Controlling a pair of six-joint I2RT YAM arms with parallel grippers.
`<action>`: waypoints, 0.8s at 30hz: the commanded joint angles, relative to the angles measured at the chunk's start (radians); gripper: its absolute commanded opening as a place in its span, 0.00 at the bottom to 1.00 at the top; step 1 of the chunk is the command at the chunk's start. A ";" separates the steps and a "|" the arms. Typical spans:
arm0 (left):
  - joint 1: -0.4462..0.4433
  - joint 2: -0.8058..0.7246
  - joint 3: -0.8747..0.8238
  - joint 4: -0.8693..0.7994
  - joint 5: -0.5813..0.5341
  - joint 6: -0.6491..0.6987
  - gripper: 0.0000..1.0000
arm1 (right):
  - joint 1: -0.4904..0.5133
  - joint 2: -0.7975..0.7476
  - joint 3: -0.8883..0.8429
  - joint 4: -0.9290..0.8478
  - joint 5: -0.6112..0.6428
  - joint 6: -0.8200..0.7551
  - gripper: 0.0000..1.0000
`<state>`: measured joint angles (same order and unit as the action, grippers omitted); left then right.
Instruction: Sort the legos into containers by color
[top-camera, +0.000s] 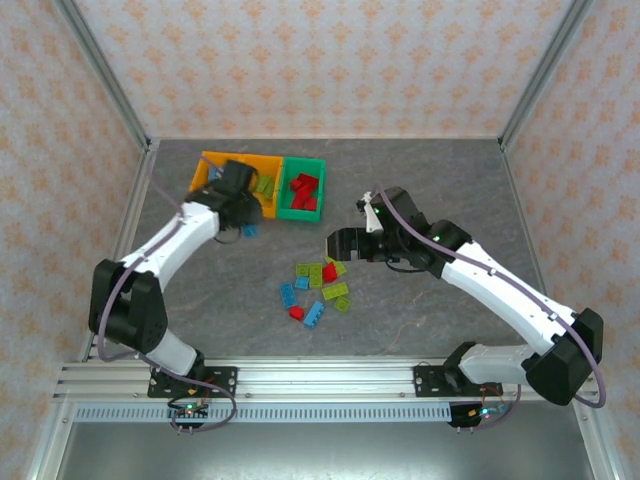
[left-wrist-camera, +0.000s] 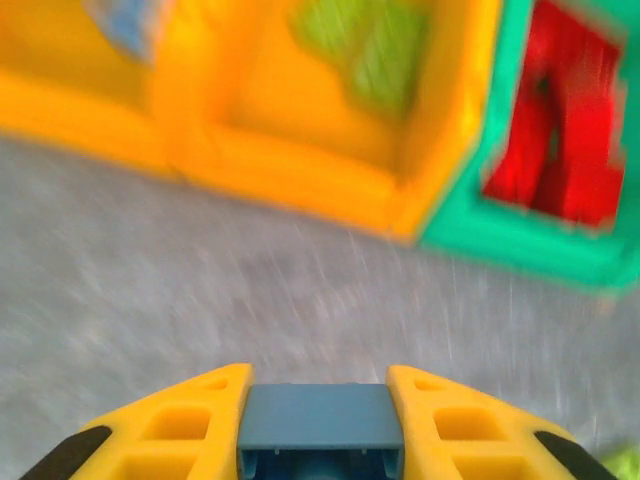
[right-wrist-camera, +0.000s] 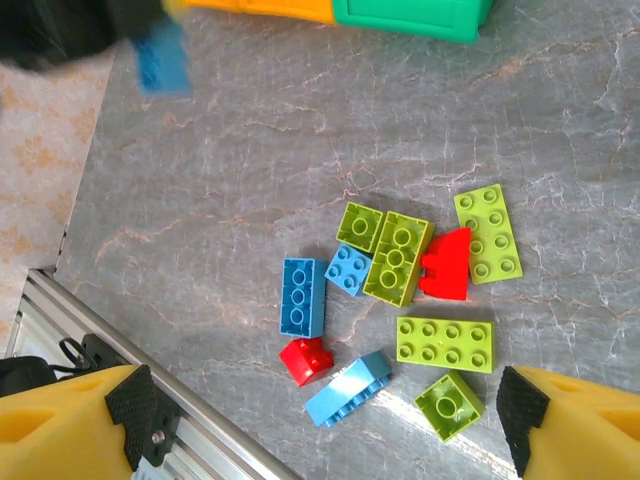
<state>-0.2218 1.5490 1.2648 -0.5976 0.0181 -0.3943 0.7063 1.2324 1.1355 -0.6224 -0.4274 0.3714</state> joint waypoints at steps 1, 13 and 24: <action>0.087 0.047 0.133 -0.007 -0.143 0.122 0.18 | 0.004 -0.008 -0.020 0.047 0.004 0.032 0.90; 0.264 0.646 0.863 -0.237 -0.038 0.203 0.25 | 0.013 -0.074 -0.037 0.007 0.092 0.064 0.90; 0.265 0.448 0.723 -0.140 0.149 0.166 0.45 | 0.019 -0.081 -0.120 0.060 0.195 0.131 0.90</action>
<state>0.0460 2.1899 2.0678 -0.7849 0.0784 -0.1905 0.7177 1.1416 1.0370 -0.5892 -0.3092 0.4637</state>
